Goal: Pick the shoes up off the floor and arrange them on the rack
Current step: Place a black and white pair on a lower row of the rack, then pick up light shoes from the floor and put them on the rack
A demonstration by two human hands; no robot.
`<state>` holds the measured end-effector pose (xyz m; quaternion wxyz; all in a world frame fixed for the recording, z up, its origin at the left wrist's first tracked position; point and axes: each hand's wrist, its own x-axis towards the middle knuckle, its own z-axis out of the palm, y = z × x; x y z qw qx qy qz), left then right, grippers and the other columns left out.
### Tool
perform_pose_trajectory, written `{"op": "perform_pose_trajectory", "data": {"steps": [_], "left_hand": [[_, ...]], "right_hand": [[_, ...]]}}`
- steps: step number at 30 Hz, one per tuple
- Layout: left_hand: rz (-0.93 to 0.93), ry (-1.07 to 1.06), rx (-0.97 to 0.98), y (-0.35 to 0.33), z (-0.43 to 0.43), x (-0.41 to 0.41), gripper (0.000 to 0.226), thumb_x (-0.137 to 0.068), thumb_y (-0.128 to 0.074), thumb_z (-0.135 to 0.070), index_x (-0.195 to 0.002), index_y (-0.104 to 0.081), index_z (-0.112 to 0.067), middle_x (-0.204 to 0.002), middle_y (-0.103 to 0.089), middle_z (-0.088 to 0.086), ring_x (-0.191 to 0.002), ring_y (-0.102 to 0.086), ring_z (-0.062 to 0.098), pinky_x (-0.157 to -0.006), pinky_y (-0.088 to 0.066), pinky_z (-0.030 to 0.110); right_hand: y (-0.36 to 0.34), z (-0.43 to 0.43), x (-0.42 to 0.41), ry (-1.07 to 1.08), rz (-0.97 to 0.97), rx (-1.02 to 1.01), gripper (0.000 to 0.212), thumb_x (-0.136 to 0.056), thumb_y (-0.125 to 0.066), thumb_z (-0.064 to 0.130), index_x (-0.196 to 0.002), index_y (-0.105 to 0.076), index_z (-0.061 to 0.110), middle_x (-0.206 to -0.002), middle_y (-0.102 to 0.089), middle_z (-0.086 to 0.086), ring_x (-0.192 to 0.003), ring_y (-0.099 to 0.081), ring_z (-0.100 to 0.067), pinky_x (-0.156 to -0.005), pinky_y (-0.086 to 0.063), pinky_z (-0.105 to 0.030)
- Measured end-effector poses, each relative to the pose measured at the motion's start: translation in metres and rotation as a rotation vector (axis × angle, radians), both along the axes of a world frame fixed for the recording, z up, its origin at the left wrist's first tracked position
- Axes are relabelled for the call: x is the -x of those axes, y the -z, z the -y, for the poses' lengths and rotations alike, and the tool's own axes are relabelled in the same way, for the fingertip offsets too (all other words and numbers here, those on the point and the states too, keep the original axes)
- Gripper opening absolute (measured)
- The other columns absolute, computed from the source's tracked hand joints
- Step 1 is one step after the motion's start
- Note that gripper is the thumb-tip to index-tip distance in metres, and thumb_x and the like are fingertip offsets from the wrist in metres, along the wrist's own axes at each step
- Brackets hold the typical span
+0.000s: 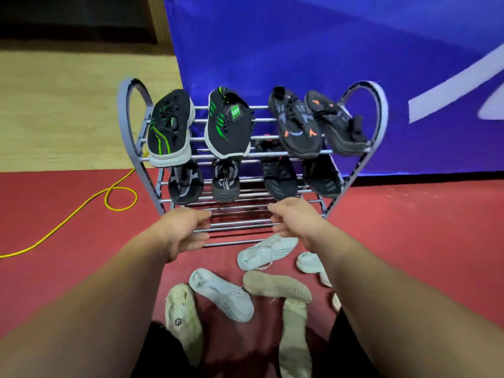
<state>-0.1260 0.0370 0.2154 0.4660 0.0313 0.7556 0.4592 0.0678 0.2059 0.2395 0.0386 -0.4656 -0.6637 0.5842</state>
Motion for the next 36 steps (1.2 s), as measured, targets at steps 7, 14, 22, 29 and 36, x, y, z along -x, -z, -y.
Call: {"op": "perform_pose_trajectory", "data": {"steps": [7, 14, 22, 29, 36], "left_hand": [[-0.131, 0.158, -0.059, -0.058, -0.009, -0.055, 0.02, -0.099, -0.065, -0.03, -0.111, -0.065, -0.014, -0.108, -0.07, 0.002, -0.082, -0.065, 0.021, -0.067, -0.057, 0.034], [-0.2, 0.28, -0.137, -0.129, -0.027, -0.089, 0.013, -0.099, -0.063, -0.028, -0.102, -0.062, -0.015, -0.085, -0.061, 0.002, -0.077, -0.061, 0.021, -0.063, -0.053, 0.031], [-0.554, 0.463, -0.084, -0.146, -0.014, -0.105, 0.019, -0.096, -0.068, -0.025, -0.093, -0.061, -0.008, -0.084, -0.066, 0.015, -0.073, -0.063, 0.029, -0.064, -0.055, 0.039], [-0.786, 0.559, 0.138, -0.085, 0.001, -0.083, 0.019, -0.091, -0.069, -0.031, -0.103, -0.061, -0.019, -0.095, -0.071, 0.006, -0.081, -0.064, 0.025, -0.077, -0.05, 0.033], [-0.692, 0.538, 0.295, 0.014, -0.002, -0.051, 0.017, -0.091, -0.064, -0.029, -0.104, -0.06, -0.018, -0.1, -0.071, 0.006, -0.09, -0.065, 0.029, -0.078, -0.05, 0.034]], "right_hand": [[-0.075, 0.003, -0.066, -0.089, 0.06, -0.34, 0.026, -0.078, -0.063, 0.043, -0.067, -0.05, 0.023, -0.064, -0.043, -0.004, -0.061, -0.04, -0.017, -0.064, -0.037, -0.034], [-0.133, 0.002, -0.103, -0.096, 0.05, -0.422, 0.025, -0.085, -0.065, 0.037, -0.076, -0.052, 0.017, -0.068, -0.046, -0.01, -0.063, -0.04, -0.021, -0.065, -0.039, -0.036], [-0.129, 0.004, -0.11, -0.179, 0.042, -0.433, 0.026, -0.09, -0.063, 0.032, -0.077, -0.048, 0.016, -0.072, -0.036, -0.01, -0.066, -0.032, -0.022, -0.064, -0.036, -0.035], [-0.065, -0.013, -0.088, -0.233, 0.151, -0.447, 0.024, -0.089, -0.066, 0.029, -0.074, -0.054, 0.015, -0.068, -0.047, -0.009, -0.062, -0.042, -0.02, -0.063, -0.039, -0.032], [0.034, -0.039, -0.065, -0.238, 0.28, -0.309, 0.027, -0.085, -0.063, 0.021, -0.066, -0.045, 0.014, -0.065, -0.039, -0.009, -0.062, -0.036, -0.021, -0.06, -0.033, -0.035]]}}
